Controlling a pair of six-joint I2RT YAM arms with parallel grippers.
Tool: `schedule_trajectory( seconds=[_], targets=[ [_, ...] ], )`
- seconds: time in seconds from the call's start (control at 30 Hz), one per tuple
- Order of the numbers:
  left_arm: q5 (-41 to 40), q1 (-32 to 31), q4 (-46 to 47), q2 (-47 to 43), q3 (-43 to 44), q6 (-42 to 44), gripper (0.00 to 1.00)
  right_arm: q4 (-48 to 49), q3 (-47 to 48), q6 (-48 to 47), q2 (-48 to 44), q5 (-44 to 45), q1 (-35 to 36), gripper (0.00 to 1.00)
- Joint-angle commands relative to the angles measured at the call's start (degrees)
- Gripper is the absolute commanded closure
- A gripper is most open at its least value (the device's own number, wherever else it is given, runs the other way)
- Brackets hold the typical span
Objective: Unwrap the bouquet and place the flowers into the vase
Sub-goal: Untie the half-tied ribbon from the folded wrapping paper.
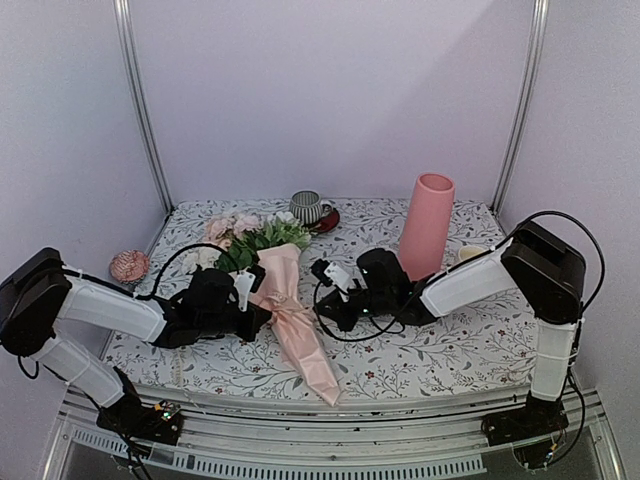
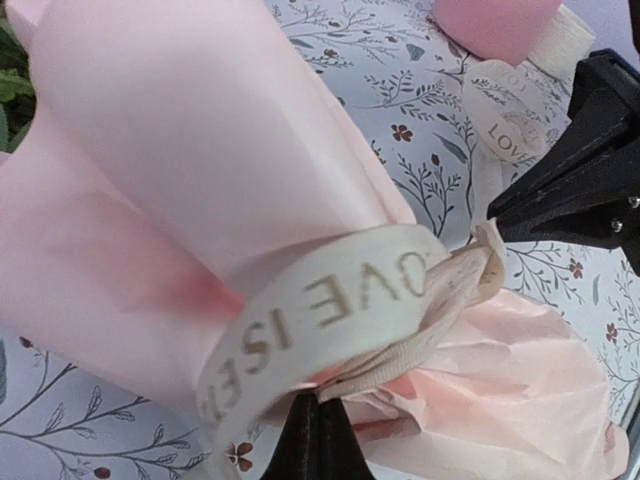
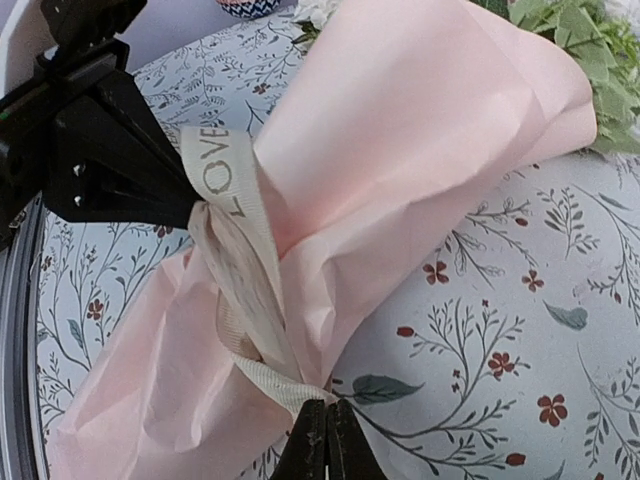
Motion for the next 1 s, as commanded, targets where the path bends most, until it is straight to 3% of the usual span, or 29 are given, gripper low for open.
schedule_trajectory(
  seconds=[0.0, 0.33, 0.57, 0.7, 0.97],
  targets=[
    [-0.6, 0.1, -0.1, -1.4, -0.7, -0.5, 1.0, 1.8, -2.9, 2.5, -3.5, 1.3, -0.2, 0.95],
    [-0.4, 0.0, -0.1, -3.5, -1.9, -1.1, 1.0, 2.7, -5.6, 4.0, -5.2, 3.2, -0.3, 0.88],
    [-1.7, -0.2, -0.7, -7.8, -2.6, -0.8, 0.76, 1.8, -5.3, 2.4, -7.2, 2.9, -0.4, 0.82],
    [-1.7, -0.3, -0.9, -10.6, -3.0, 0.3, 0.69, -0.3, -4.1, 0.0, -7.8, 2.3, -0.4, 0.77],
    [1.6, -0.4, -2.0, -8.3, -0.1, 3.2, 0.71, -6.6, 4.4, -3.6, -3.6, -0.2, 0.6, 0.76]
  ],
)
